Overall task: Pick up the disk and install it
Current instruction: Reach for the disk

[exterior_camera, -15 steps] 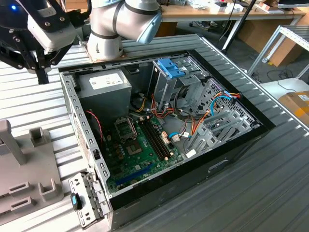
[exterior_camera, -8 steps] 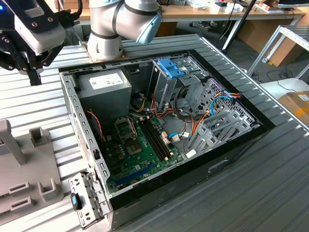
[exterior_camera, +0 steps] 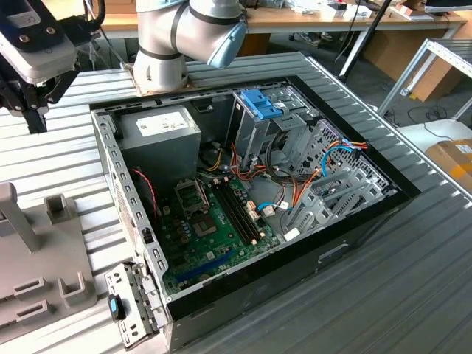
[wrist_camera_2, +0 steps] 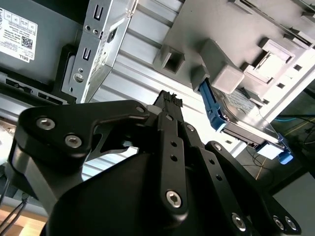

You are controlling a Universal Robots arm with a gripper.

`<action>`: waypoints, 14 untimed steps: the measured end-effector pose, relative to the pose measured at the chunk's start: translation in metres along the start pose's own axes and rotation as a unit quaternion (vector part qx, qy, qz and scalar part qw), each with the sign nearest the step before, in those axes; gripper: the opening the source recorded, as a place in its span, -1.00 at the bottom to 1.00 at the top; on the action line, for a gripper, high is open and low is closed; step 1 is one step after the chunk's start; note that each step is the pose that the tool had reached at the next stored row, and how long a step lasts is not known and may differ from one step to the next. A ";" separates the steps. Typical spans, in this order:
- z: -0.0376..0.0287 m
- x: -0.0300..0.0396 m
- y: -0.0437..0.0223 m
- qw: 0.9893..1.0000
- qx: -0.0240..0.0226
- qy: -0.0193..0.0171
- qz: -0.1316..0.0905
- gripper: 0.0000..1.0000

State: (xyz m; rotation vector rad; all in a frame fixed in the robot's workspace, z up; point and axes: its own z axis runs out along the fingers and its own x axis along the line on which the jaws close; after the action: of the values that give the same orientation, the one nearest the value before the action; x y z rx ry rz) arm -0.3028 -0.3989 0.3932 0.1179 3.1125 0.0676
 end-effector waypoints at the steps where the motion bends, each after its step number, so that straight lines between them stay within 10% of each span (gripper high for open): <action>1: 0.0000 0.0015 -0.0001 1.000 0.000 0.000 0.000 -0.79; 14: -0.0008 0.0304 -0.0023 1.000 0.000 0.000 0.000 -0.79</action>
State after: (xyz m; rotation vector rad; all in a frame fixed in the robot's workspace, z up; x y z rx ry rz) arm -0.3333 -0.3990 0.3931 0.1178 3.1124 0.0676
